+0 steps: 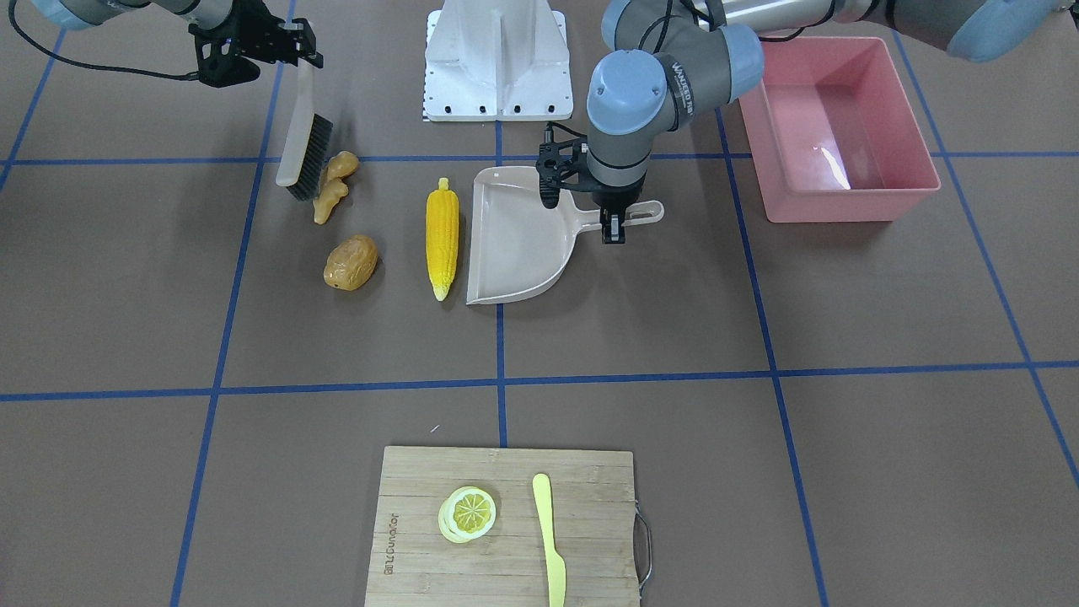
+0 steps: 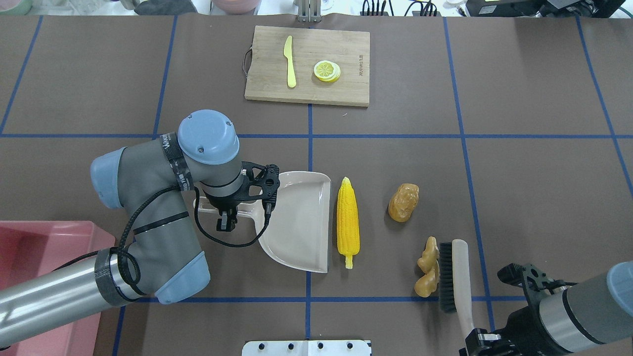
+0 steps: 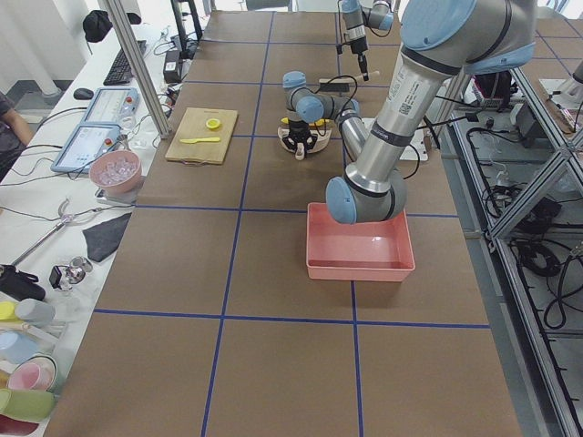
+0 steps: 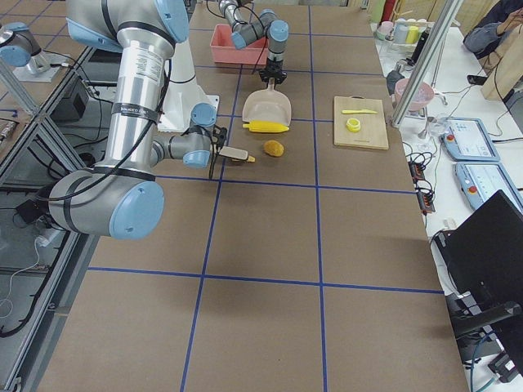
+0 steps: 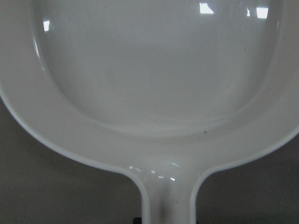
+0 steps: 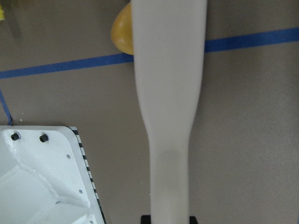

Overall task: Sweep and dump trash into bin
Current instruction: 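Lower the dustpan beside the corn while right gripper sets brush behind ginger, then sweep the ginger and corn toward the dustpan with the brush in the right gripper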

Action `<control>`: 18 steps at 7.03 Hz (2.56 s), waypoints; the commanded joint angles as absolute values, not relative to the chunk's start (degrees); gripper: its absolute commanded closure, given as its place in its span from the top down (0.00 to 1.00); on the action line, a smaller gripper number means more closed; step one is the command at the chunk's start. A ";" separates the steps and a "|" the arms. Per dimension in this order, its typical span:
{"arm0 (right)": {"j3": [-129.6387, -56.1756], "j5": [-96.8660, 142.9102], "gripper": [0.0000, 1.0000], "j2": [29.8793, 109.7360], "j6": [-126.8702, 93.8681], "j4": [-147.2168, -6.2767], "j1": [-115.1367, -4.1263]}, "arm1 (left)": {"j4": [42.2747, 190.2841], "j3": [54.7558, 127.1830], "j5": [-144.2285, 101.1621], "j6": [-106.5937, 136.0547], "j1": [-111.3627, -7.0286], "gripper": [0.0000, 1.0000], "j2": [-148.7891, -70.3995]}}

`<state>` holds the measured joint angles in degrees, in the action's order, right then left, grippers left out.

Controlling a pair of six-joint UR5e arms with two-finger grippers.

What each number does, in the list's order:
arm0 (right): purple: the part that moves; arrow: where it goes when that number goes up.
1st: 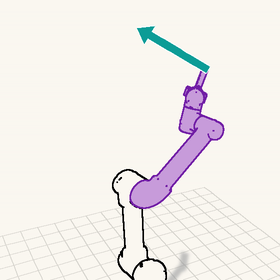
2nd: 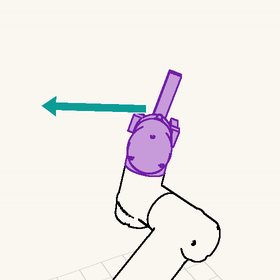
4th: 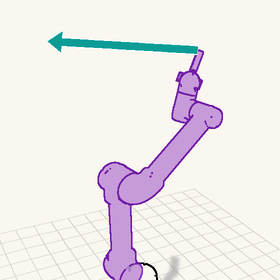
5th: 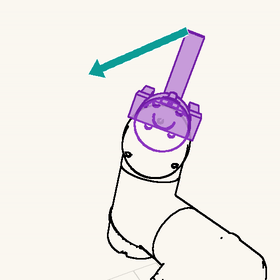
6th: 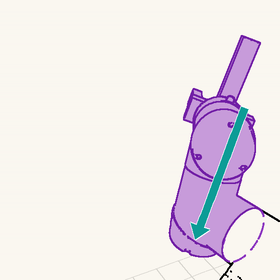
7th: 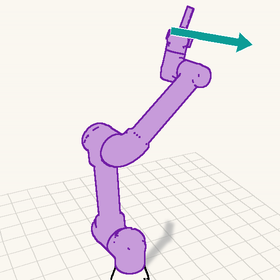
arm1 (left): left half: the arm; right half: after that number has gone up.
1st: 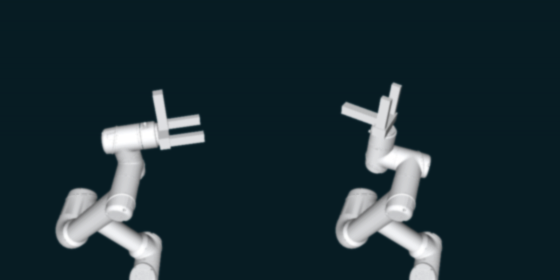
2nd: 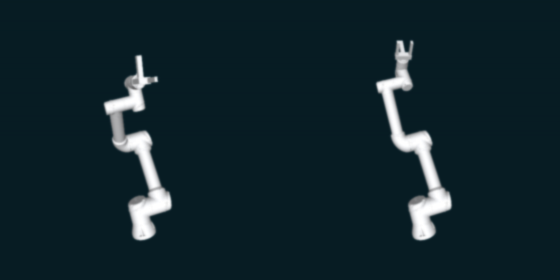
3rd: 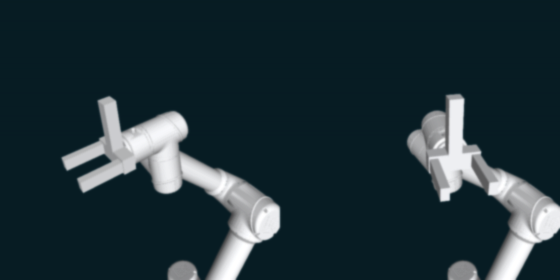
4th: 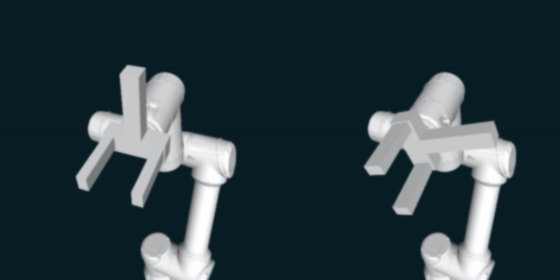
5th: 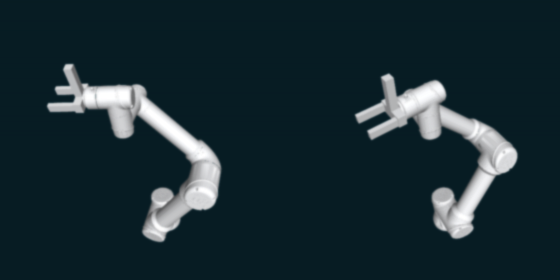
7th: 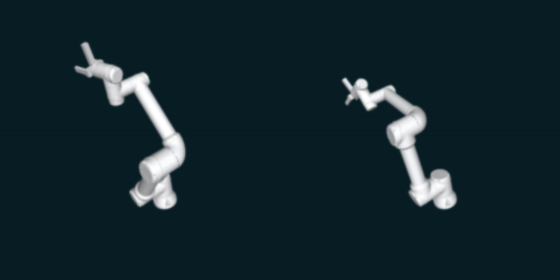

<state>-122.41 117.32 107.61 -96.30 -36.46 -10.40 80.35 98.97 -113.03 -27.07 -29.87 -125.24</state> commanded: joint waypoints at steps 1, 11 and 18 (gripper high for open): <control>-122.08 115.23 0.00 107.58 -97.03 -35.33 -9.76 | 80.42 98.79 -113.03 -27.07 -29.79 0.00 -125.24; -114.10 114.17 0.00 97.23 -97.21 -36.03 -10.63 | 80.77 98.44 -113.03 -27.16 -29.97 0.00 -125.07; -112.41 115.40 0.00 80.87 -96.86 -50.88 -14.24 | 80.77 98.44 -113.03 -27.33 -30.32 0.00 -124.89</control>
